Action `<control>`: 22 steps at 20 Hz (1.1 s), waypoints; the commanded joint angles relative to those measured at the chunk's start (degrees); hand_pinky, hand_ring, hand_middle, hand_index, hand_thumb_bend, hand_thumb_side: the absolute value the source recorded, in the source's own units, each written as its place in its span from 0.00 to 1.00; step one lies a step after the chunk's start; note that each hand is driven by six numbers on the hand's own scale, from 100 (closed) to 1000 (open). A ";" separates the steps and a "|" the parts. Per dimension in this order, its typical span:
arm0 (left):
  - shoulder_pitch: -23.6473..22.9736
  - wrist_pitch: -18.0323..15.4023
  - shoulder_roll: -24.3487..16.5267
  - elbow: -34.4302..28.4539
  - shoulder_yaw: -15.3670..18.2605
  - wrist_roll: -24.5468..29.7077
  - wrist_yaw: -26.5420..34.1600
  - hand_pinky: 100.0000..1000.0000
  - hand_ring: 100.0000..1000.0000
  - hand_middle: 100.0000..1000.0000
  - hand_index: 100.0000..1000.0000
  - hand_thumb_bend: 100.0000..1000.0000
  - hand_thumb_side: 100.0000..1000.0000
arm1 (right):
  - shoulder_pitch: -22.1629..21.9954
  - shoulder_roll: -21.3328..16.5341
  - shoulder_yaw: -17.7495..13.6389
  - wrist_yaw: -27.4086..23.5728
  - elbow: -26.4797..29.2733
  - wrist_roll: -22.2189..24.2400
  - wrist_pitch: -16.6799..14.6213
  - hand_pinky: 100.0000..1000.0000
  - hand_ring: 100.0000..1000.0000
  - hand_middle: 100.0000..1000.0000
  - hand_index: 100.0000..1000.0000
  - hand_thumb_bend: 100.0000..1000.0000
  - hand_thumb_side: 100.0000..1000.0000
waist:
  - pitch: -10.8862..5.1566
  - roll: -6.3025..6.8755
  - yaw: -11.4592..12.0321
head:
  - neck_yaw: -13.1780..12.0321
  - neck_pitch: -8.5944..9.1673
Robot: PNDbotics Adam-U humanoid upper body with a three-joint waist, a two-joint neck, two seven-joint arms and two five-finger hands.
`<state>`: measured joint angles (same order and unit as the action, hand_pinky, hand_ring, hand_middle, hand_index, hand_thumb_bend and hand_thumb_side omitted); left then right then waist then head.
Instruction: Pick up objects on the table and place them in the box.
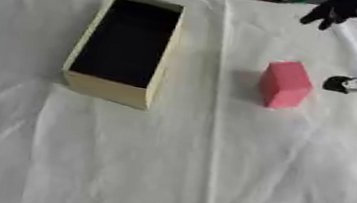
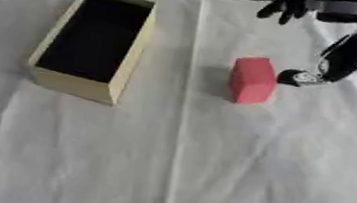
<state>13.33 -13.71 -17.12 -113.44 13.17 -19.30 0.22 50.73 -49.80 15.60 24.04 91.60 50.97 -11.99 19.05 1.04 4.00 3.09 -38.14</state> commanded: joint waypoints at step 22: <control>1.01 0.09 0.28 -1.16 -0.30 1.04 0.55 0.51 0.49 0.50 0.66 0.00 0.04 | 2.62 6.85 2.46 10.68 -12.73 -2.71 -0.72 0.83 0.85 0.88 0.94 0.47 0.21 | -1.16 -0.86 1.20 | 0.77 0.88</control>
<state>13.70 -13.54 -16.14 -113.44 12.91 -18.51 0.52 51.99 -42.20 18.42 33.76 79.09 48.58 -12.79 19.05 0.92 5.11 3.74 -37.70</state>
